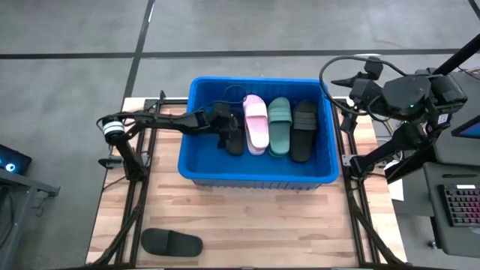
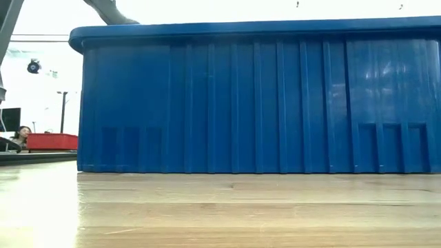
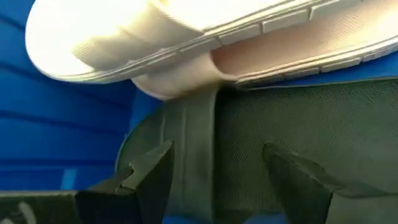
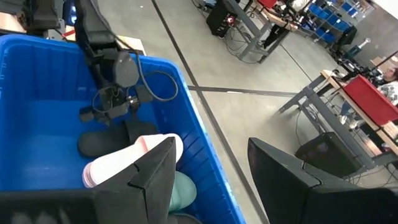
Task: Pick and place slides into bin
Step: Put the black slide into the blue bin
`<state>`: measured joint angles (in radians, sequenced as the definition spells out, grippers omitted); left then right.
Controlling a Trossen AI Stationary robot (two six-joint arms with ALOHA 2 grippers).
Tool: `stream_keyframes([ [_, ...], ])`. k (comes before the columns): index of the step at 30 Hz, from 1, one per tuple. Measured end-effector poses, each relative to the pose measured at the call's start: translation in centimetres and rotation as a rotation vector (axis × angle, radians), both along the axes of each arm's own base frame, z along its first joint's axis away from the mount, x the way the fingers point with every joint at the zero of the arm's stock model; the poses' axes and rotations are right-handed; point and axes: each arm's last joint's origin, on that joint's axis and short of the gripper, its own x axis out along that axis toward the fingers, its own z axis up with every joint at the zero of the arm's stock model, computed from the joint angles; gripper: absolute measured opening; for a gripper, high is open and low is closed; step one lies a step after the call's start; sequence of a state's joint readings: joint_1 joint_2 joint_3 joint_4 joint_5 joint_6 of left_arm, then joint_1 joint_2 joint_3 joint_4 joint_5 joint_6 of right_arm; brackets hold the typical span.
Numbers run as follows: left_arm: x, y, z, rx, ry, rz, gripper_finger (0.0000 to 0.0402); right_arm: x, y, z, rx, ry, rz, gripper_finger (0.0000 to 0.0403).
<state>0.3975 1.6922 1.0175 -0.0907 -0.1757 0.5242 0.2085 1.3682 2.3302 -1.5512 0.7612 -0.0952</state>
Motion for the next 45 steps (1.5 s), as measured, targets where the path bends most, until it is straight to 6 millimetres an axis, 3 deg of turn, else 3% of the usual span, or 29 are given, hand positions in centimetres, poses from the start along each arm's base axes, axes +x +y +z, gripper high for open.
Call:
stream_keyframes([
  [6, -1.2, -0.6, 2.5, -0.131, -0.119, 0.166, 0.0228, 0.0, 0.0, 0.0, -0.035, 0.013, -0.01, 0.0192],
  [12, -3.1, -2.1, 8.5, -0.204, -0.386, 0.244, 0.0228, 0.0, -0.2, 0.3, -0.071, -0.013, -0.074, 0.0192],
  [15, -4.6, -3.1, 11.6, -0.349, -0.573, 0.29, 0.0228, 0.1, -0.2, 0.3, -0.072, -0.017, -0.076, 0.0192],
  [20, -7.0, -4.8, 14.9, -0.701, -0.783, 0.279, 0.0228, 0.9, 0.0, 0.0, -0.122, 0.043, -0.052, 0.0192],
  [28, -9.9, -8.5, 18.0, -1.153, -0.835, 0.136, 0.0228, 1.8, 0.0, -0.4, -0.181, 0.117, -0.034, 0.0192],
  [36, -12.3, -12.1, 20.0, -1.421, -0.782, 0.011, 0.0228, 2.3, -0.2, -1.0, -0.128, 0.104, -0.086, 0.0192],
  [45, -11.7, -15.9, 19.6, -1.676, -0.598, 0.047, 0.0228, 3.3, -0.1, -2.7, -0.048, 0.125, -0.136, 0.0192],
])
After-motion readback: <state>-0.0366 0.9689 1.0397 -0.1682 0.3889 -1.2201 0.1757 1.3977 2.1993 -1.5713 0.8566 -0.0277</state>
